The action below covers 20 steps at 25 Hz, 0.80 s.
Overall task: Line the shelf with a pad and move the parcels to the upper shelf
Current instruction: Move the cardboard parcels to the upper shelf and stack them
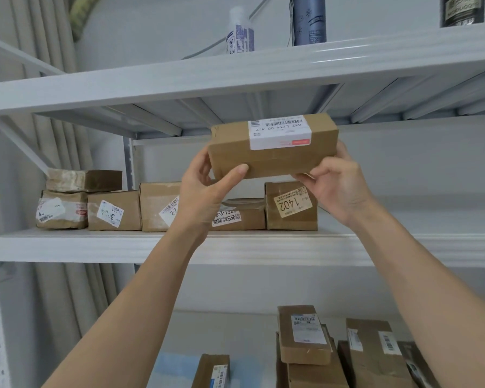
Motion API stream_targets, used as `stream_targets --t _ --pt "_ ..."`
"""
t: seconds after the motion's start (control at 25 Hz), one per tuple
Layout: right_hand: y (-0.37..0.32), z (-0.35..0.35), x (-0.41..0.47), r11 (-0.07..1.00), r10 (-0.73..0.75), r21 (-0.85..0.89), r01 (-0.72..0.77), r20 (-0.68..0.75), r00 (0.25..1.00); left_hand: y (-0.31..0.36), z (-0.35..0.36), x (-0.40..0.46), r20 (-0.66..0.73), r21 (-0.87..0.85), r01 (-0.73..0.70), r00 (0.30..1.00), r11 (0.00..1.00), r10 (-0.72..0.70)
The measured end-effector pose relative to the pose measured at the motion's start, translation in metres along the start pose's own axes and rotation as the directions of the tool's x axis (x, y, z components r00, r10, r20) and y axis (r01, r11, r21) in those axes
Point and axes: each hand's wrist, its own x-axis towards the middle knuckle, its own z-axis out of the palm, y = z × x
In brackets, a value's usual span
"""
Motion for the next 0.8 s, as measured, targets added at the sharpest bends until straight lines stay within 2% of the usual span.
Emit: stream_targets --t 0.08,0.2,0.28,0.36,0.56,0.68,0.8 --pt "0.001 -0.004 0.001 0.999 -0.013 -0.043 0.010 -0.083 0.996 0.005 0.012 -0.005 0.003 -0.032 -0.077 0.997 0.997 0.077" --pt "0.002 -0.012 0.001 0.901 -0.202 -0.431 0.053 -0.308 0.930 0.009 0.028 -0.009 -0.063 0.074 -0.238 0.968 0.968 0.243" --pt "0.005 -0.016 -0.001 0.829 -0.262 -0.556 0.054 -0.303 0.916 0.007 0.036 -0.007 -0.068 0.234 -0.319 0.937 0.919 0.342" --pt "0.007 -0.019 -0.002 0.788 -0.227 -0.615 0.034 -0.239 0.944 0.001 0.045 -0.002 -0.024 0.370 -0.341 0.926 0.864 0.376" --pt "0.017 -0.028 -0.003 0.727 -0.129 -0.686 -0.003 -0.141 0.982 -0.015 0.069 0.006 0.087 0.504 -0.281 0.957 0.817 0.276" --pt "0.024 -0.033 -0.006 0.762 -0.037 -0.645 -0.067 -0.147 0.988 -0.022 0.075 0.012 0.106 0.508 -0.225 0.974 0.832 0.199" --pt "0.028 -0.035 -0.006 0.748 0.011 -0.662 -0.054 -0.069 0.998 -0.025 0.078 0.015 0.159 0.488 -0.195 0.978 0.851 0.133"
